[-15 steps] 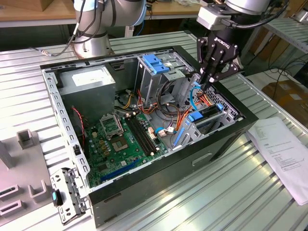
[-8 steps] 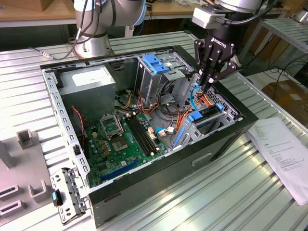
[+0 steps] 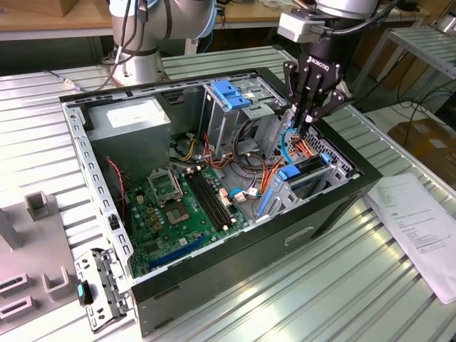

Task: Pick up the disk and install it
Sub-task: 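Insert the second disk wire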

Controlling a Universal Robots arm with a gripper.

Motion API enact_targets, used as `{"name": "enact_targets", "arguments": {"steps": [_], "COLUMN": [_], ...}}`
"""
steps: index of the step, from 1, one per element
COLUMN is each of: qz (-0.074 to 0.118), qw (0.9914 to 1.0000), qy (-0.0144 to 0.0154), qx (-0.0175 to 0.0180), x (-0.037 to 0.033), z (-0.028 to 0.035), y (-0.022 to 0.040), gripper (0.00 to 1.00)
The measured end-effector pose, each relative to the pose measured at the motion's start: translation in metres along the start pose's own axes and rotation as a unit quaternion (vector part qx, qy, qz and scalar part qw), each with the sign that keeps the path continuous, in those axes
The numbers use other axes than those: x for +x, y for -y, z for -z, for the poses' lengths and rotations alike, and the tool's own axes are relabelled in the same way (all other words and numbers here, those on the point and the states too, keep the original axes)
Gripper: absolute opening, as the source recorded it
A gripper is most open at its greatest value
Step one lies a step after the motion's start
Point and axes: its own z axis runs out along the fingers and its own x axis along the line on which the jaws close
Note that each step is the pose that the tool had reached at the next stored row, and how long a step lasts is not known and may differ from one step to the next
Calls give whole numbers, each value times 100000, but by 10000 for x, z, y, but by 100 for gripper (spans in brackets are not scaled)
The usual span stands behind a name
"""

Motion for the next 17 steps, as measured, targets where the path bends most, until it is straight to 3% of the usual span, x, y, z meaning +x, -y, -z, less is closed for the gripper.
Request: {"name": "enact_targets", "arguments": {"steps": [2, 7, 10, 11, 17], "qz": [-1, -13, -19, -22, -46], "qw": [100000, 99996, 99991, 99990, 99978], "qy": [-284, -936, -1309, -1392, -2115], "qx": [9, 31, 42, 45, 67], "x": [-4, -7, -10, -10, -22], "z": [-9, -29, -41, -45, -113], "y": [1, 1, 1, 1, 4], "gripper": [11, 11, 17, 24, 24]}}
